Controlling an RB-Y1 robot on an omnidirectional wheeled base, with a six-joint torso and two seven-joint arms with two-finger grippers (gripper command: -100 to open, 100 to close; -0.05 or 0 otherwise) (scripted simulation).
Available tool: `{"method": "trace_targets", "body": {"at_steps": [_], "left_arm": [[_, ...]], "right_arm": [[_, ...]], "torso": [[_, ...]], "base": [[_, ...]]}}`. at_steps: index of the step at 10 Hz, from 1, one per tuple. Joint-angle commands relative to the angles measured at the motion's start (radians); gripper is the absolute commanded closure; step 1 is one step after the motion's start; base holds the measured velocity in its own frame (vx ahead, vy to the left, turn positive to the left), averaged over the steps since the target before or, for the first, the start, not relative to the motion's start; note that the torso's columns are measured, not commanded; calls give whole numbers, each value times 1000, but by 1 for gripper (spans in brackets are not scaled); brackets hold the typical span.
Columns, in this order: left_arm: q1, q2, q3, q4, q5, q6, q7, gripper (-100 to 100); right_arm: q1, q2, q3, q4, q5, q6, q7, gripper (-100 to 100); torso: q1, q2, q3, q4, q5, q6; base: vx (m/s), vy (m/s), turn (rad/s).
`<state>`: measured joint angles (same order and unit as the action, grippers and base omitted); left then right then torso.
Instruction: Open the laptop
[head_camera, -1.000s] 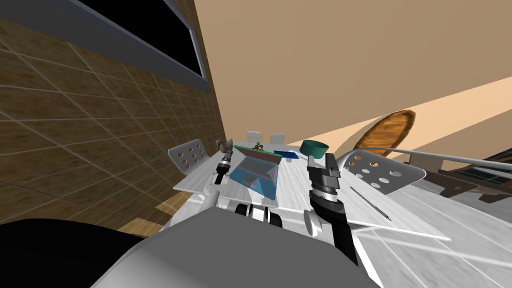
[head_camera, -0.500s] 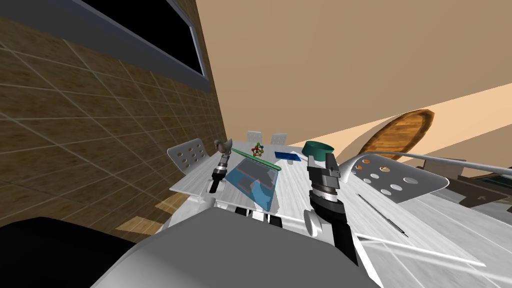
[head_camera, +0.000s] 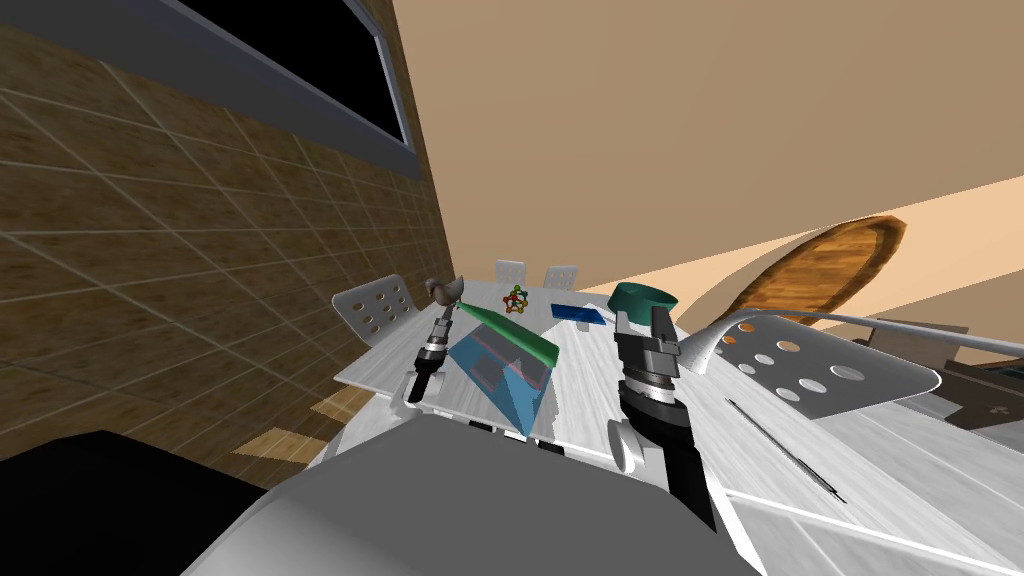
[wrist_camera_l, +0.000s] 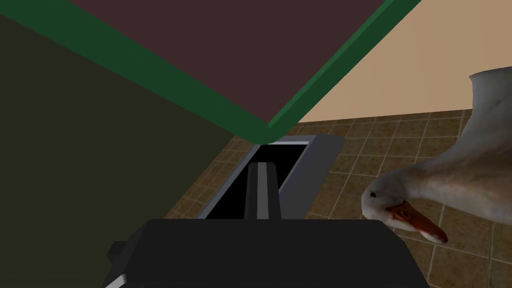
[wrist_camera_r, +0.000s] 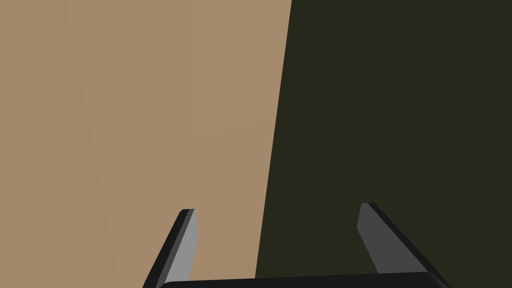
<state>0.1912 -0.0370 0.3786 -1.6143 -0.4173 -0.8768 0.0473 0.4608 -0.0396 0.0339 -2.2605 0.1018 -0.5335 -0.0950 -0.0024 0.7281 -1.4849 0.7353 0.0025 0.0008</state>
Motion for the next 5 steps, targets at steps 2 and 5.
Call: {"method": "trace_targets", "body": {"at_steps": [2, 5], "left_arm": [[61, -5, 25, 30, 29, -104, -1, 100], [64, -5, 25, 30, 29, -183, -1, 100]], "right_arm": [[0, 0, 0, 0, 0, 0, 0, 0], [0, 0, 0, 0, 0, 0, 0, 0]], "torso": [[-7, -1, -1, 3, -2, -1], [-11, -2, -10, 3, -3, 0]], "base": [[5, -24, 57], [2, -4, 14]]}}
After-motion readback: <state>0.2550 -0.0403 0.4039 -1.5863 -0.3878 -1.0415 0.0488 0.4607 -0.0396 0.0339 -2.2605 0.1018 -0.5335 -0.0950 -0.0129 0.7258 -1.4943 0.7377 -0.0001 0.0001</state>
